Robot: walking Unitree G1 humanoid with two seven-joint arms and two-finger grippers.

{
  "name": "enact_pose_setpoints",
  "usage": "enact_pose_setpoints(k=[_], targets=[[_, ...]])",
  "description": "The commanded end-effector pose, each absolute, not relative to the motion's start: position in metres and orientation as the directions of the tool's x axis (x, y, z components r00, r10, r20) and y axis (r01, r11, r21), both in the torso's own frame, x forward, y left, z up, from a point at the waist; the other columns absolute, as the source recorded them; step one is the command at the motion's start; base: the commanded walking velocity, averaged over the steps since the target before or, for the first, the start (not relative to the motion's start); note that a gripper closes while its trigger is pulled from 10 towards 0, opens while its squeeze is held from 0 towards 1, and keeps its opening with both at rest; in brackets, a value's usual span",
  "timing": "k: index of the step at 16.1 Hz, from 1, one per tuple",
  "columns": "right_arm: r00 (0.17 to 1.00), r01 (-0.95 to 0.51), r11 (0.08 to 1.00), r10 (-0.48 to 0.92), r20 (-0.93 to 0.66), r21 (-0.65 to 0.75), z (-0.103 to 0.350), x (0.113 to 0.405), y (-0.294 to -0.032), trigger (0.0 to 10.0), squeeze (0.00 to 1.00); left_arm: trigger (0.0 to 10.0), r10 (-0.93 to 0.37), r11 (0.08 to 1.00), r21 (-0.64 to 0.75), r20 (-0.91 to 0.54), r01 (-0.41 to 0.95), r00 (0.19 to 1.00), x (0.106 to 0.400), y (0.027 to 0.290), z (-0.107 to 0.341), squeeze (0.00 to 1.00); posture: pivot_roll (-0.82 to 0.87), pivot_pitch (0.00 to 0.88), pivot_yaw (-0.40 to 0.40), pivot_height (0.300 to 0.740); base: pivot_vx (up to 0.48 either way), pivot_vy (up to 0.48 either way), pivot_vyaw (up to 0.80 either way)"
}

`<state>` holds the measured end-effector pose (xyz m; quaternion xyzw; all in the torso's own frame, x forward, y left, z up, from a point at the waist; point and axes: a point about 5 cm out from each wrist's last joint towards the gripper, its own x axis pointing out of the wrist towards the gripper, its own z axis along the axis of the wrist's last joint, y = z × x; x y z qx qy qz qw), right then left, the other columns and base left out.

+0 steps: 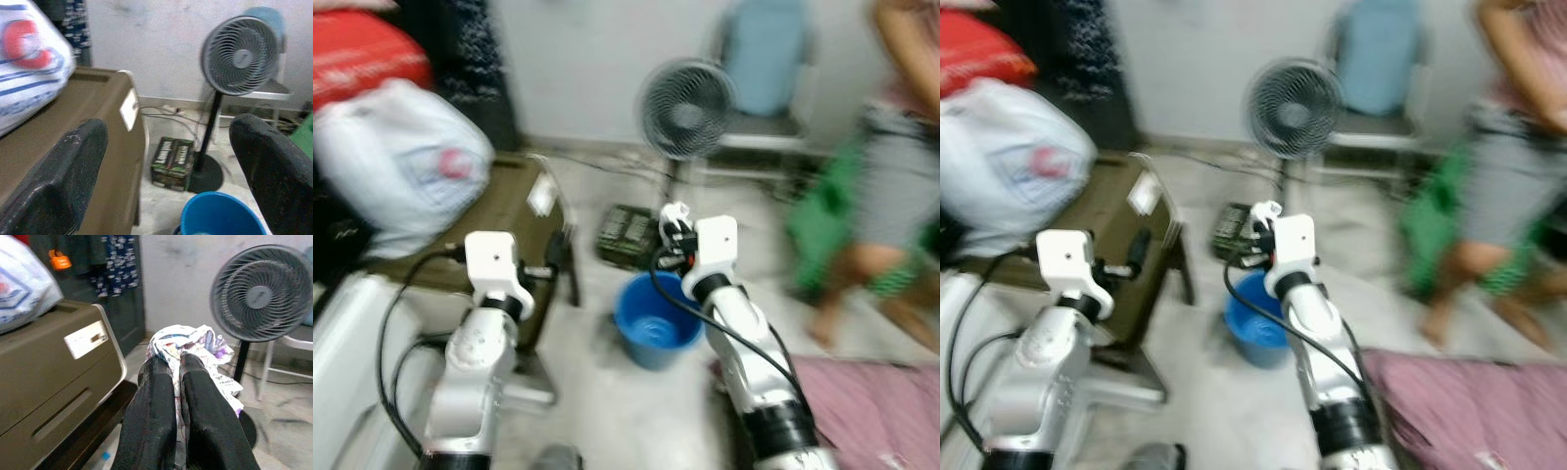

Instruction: Clean up the room

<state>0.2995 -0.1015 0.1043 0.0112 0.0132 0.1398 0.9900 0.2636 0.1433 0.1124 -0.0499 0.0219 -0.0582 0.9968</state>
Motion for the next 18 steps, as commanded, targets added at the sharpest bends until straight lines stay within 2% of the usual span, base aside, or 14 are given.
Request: enact_pose_setpoints(k=[1,2,10,12,17,18], targets=[[0.962,-0.273,0.962,0.274,-0.022,0.025,0.106,0.301,-0.104,10.0,0.0,10.0,-0.125,0.988,-0.096,-0.029,0.122,0.992,0.263,0.141,0.115,0.0,0.01,0.0,-0.034,0.74,0.0,0.0,0.8],[0.96,-0.277,0.96,0.278,-0.019,0.026,0.106,0.301,-0.104,10.0,0.0,10.0,-0.125,0.988,-0.099,-0.029,0.122,0.992,0.263,0.141,0.115,0.0,0.01,0.0,-0.034,0.74,0.0,0.0,0.8],[0.972,-0.227,0.972,0.23,-0.046,0.061,0.103,0.303,-0.109,10.0,0.0,10.0,-0.174,0.977,-0.131,-0.023,0.169,0.984,0.262,0.137,0.116,0.0,0.01,0.0,-0.033,0.74,0.0,0.0,-0.08],[0.978,-0.202,0.977,0.205,-0.039,0.062,0.104,0.3,-0.116,10.0,0.0,10.0,-0.265,0.952,-0.167,-0.029,0.257,0.964,0.256,0.131,0.115,0.0,0.01,0.0,-0.035,0.74,0.0,0.0,-0.71],[0.986,-0.146,0.989,0.148,-0.076,0.029,0.094,0.278,-0.142,10.0,0.0,10.0,-0.385,0.921,-0.096,-0.057,0.379,0.921,0.24,0.128,0.108,0.0,0.0,0.0,-0.035,0.74,0.0,0.0,0.0],[0.987,-0.136,0.99,0.138,-0.088,0.028,0.092,0.274,-0.145,10.0,0.0,10.0,-0.412,0.91,-0.087,-0.06,0.406,0.909,0.239,0.127,0.108,0.0,0.0,0.0,-0.036,0.74,0.0,0.0,-0.7]])
